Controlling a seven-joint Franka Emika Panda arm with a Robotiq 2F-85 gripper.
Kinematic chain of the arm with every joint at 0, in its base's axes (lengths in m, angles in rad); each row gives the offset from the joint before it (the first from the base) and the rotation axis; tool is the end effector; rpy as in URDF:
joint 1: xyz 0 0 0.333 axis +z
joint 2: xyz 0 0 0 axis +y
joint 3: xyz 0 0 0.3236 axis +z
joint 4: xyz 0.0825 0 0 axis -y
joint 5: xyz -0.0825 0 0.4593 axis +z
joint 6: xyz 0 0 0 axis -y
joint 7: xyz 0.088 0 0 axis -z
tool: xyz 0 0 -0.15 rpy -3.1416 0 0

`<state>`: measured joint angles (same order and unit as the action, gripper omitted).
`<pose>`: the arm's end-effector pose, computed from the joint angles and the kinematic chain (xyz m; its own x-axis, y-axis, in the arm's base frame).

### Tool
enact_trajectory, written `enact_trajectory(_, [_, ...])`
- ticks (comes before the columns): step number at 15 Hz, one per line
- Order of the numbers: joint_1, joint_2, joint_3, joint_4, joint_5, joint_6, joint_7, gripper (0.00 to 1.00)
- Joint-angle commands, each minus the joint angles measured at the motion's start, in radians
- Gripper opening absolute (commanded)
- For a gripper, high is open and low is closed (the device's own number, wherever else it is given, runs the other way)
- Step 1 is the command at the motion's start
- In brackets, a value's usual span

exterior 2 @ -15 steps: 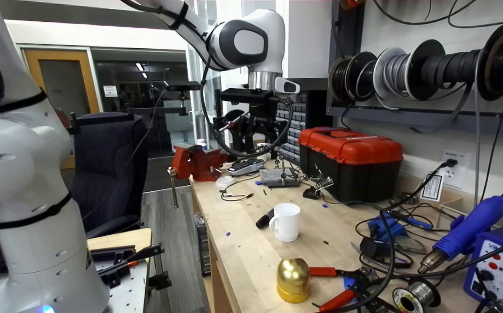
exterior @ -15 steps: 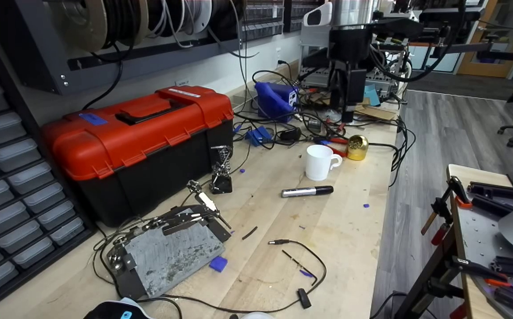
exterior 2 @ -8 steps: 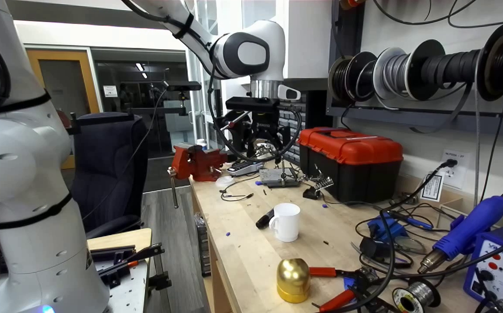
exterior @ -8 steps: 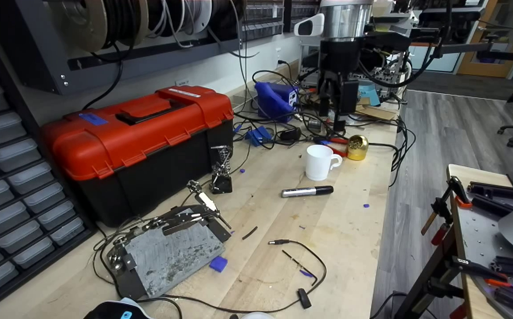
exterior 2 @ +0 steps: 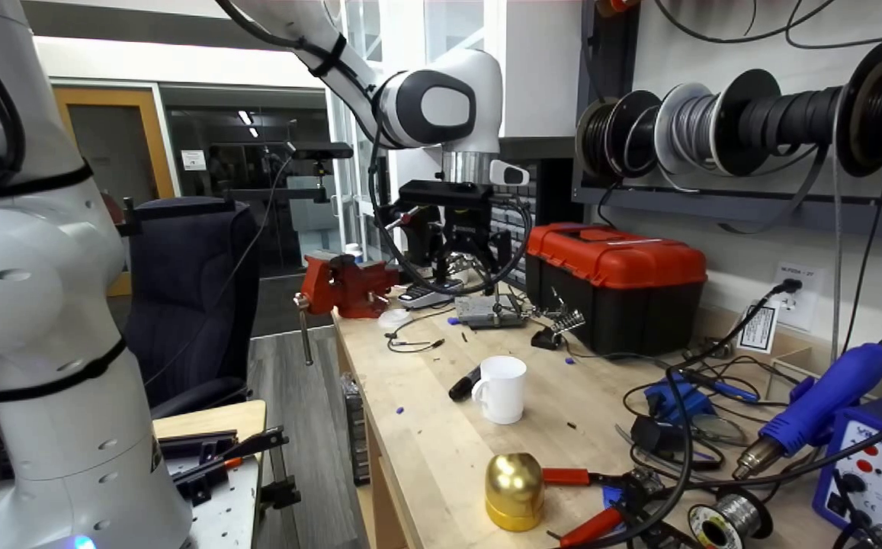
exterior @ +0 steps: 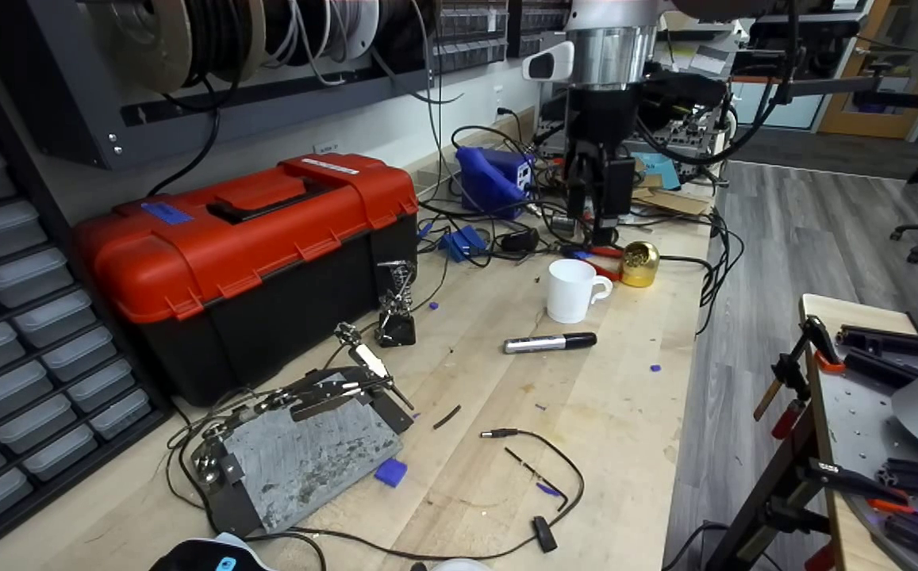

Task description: Put the black marker inside the white mug

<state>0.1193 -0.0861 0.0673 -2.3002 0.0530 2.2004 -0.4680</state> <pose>0.5470 0.1067 0.3018 0.8123 0.5833 0.0037 0.5829 -0.8116 -0.0391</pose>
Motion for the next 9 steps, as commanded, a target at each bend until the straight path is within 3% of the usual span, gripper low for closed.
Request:
enact_trajectory(1, [0.001, 0.058, 0.006, 0.009, 0.0, 0.066, -0.038, 1.0])
enact_trajectory(9, [-0.004, 0.185, 0.048, 0.066, -0.005, 0.151, -0.165, 1.0])
